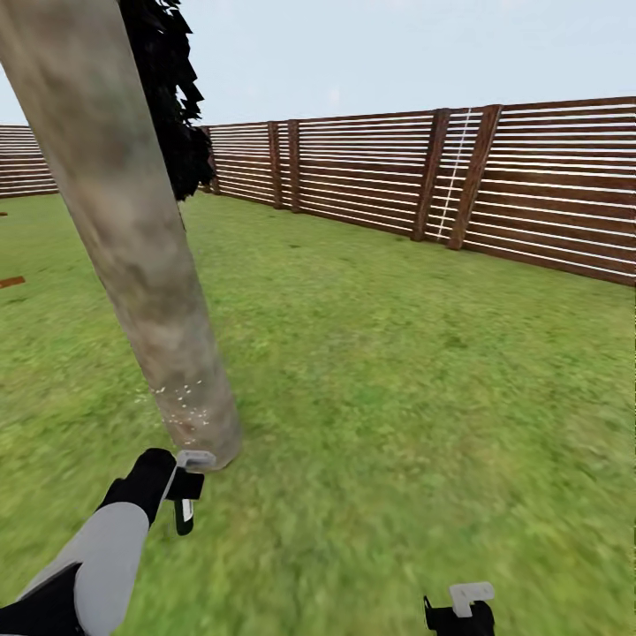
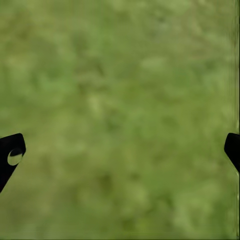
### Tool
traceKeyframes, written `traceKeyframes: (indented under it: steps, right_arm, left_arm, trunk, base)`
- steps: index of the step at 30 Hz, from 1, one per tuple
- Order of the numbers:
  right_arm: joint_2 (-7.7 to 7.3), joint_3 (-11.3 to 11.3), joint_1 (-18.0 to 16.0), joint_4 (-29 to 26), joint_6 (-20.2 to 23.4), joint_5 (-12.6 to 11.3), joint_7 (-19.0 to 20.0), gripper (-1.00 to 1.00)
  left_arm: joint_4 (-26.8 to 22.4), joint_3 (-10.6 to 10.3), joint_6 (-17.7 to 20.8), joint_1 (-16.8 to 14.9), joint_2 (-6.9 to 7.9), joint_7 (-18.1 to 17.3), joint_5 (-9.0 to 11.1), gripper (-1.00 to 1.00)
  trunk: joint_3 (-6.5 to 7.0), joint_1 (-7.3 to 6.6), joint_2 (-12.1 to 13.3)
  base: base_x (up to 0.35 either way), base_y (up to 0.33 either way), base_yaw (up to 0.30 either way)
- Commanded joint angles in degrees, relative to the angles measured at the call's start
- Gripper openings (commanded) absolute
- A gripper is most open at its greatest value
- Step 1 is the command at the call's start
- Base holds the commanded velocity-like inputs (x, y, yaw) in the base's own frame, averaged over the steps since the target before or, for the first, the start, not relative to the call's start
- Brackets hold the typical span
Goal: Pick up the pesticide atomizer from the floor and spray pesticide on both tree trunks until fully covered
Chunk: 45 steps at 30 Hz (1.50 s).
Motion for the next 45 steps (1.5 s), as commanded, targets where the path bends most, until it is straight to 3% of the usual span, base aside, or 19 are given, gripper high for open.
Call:
traceKeyframes:
  steps: [1, 8, 11, 13, 15, 18, 21, 33, 45]
  right_arm:
    - [0.0, 0.5, 0.0, 0.0, -0.1, 0.0, -0.4, 1.0]
    - [0.0, 0.5, 0.0, 0.0, -0.1, 0.0, -0.4, 1.0]
    - [0.0, 0.5, 0.0, 0.0, -0.1, 0.0, -0.4, 1.0]
    - [0.0, 0.5, 0.0, 0.0, -0.1, 0.0, -0.4, 1.0]
    - [0.0, 0.5, 0.0, 0.0, -0.1, 0.0, -0.4, 1.0]
    - [0.0, 0.5, 0.0, 0.0, -0.1, 0.0, -0.4, 1.0]
    - [0.0, 0.5, 0.0, 0.1, -0.1, 0.1, -0.3, 1.0]
    - [-0.09, 0.5, 0.0, 0.1, -0.1, 0.1, -0.4, 1.0]
    - [0.0, 0.5, 0.0, 0.1, -0.1, 0.1, -0.4, 1.0]
  left_arm:
    - [-0.1, 0.4, 0.1, 0.0, -0.07, -0.5, -0.6, -1.0]
    - [-0.3, 0.5, 0.1, 0.0, -0.05, -0.5, -0.6, -1.0]
    - [-0.5, 3.4, 0.0, 0.0, 0.38, -0.5, -0.7, -1.0]
    - [-0.4, 4.3, -0.1, 0.0, 0.46, -0.4, -0.8, -1.0]
    - [-0.3, 4.4, -0.1, 0.0, 0.22, -0.3, -0.8, -1.0]
    - [0.2, 4.6, -0.2, 0.0, 0.03, 3.3, -0.7, -1.0]
    - [0.3, 4.6, -0.2, 0.0, -0.08, 4.4, -0.7, -1.0]
    - [-0.1, 4.6, -0.2, 0.0, -0.09, 4.6, -0.7, -1.0]
    - [-0.5, 4.7, -0.2, 0.0, 0.38, 4.6, -0.8, -1.0]
  trunk:
    - [-0.05, -0.01, 0.0]
    - [-0.05, -0.01, 0.0]
    - [-0.05, -0.01, 0.0]
    - [-0.05, -0.01, 0.0]
    - [-0.05, -0.01, 0.0]
    - [-0.05, -0.01, 0.0]
    - [-0.05, -0.01, 0.0]
    - [-0.05, -0.01, 0.0]
    - [-0.05, -0.01, 0.0]
  base:
    - [0.007, -0.274, 0.006]
    - [0.001, -0.276, 0.203]
    - [0.02, -0.276, 0.276]
    - [0.121, -0.267, 0.276]
    - [0.196, -0.227, 0.276]
    - [0.234, -0.2, 0.271]
    - [0.239, -0.196, 0.088]
    - [0.186, -0.223, 0.003]
    - [0.138, -0.249, 0.261]
